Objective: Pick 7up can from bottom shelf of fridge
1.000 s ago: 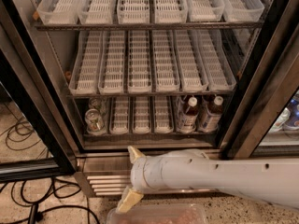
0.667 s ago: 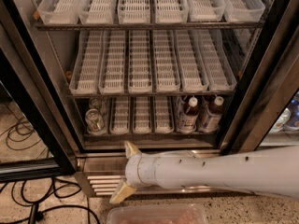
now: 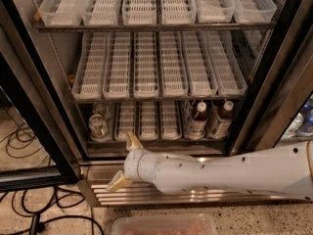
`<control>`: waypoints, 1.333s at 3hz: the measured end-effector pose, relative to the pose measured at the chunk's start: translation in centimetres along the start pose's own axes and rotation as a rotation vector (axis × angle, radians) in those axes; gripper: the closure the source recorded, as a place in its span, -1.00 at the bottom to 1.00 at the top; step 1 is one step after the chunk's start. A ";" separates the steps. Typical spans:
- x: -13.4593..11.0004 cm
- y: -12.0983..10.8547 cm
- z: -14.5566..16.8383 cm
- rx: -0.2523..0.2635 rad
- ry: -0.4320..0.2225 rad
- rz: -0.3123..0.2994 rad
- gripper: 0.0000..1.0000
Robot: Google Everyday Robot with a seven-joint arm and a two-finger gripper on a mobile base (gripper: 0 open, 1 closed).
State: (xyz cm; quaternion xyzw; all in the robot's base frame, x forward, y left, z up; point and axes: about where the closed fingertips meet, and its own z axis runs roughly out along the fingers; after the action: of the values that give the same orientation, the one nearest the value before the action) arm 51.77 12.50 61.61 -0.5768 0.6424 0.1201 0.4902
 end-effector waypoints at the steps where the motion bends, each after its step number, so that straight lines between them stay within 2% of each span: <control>1: 0.0 0.0 0.0 0.000 0.000 0.000 -1.00; 2: -0.3 -0.4 0.7 0.052 -0.036 0.009 -1.00; 3: -0.2 -1.6 2.5 0.161 -0.113 0.056 -1.00; 4: -0.3 -3.1 4.3 0.282 -0.198 0.140 -1.00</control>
Offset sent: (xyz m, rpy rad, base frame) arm 0.0221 0.0248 -0.0037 0.1773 -0.1538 -0.1267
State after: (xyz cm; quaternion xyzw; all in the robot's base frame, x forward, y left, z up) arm 56.49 14.81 61.06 -0.4418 0.6399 0.1188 0.6174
